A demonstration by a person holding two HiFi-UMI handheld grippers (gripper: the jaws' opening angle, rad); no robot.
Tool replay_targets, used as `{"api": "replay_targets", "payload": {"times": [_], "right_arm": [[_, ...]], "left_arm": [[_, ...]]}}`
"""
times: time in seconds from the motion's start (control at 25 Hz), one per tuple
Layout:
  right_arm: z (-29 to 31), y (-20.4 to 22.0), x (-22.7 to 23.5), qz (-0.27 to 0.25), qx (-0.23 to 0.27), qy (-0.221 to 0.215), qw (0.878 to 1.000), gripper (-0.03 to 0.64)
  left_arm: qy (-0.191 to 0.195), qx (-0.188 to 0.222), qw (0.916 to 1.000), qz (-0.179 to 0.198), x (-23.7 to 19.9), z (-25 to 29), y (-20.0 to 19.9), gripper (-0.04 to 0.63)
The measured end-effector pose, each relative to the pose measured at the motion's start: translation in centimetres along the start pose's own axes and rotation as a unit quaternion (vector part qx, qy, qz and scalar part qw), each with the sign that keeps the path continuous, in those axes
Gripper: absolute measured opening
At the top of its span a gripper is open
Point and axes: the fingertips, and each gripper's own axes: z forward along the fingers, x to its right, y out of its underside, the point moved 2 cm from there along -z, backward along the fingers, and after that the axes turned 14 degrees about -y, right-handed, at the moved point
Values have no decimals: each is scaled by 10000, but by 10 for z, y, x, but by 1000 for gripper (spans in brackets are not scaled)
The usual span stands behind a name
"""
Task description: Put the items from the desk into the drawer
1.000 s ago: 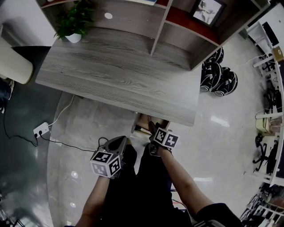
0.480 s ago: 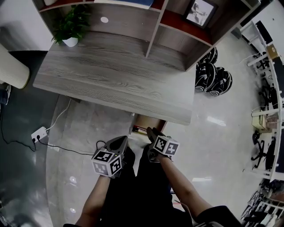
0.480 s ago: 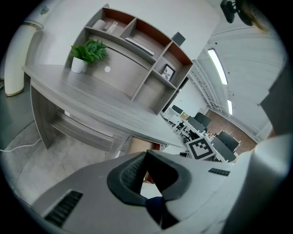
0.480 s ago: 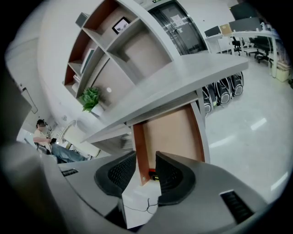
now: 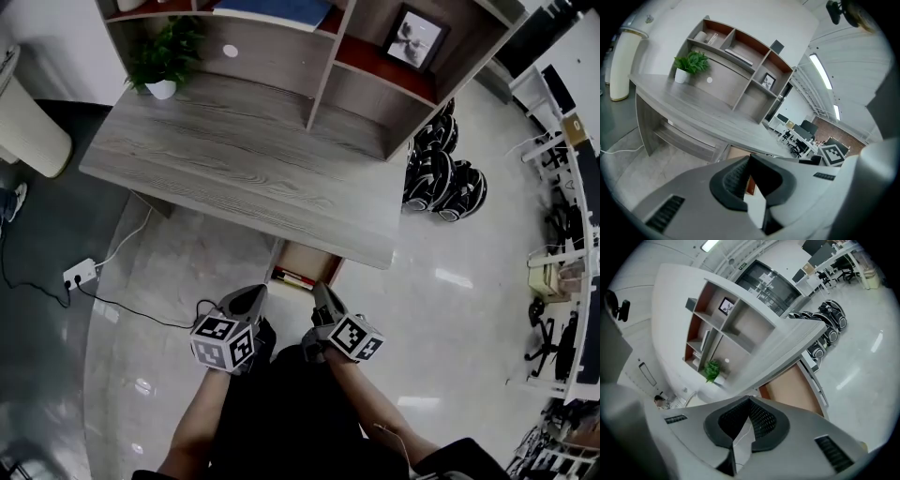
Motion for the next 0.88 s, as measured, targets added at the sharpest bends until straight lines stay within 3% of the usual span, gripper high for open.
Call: {"api": "replay_targets", "payload": {"times": [0.24,0.44,0.6,0.88], "right_arm": [[-30,-20,-37,-98,146,-450,9988,-11],[-80,-61,-74,-588,490,-1079,9912,-11],[-118,-82,-92,-1161,629,-1305,9826,-11],[-163,-81,-84,-1426,460,-1380,9790,-12]], "left_arm": [[-45,346,9994,-14,50,-13,17,23],[13,799,9968,-25,103,-35,19,23],[57,1080,9941,10,142,-56,25,23],[-33,1361,9905,172,186,-82,50,23]]}}
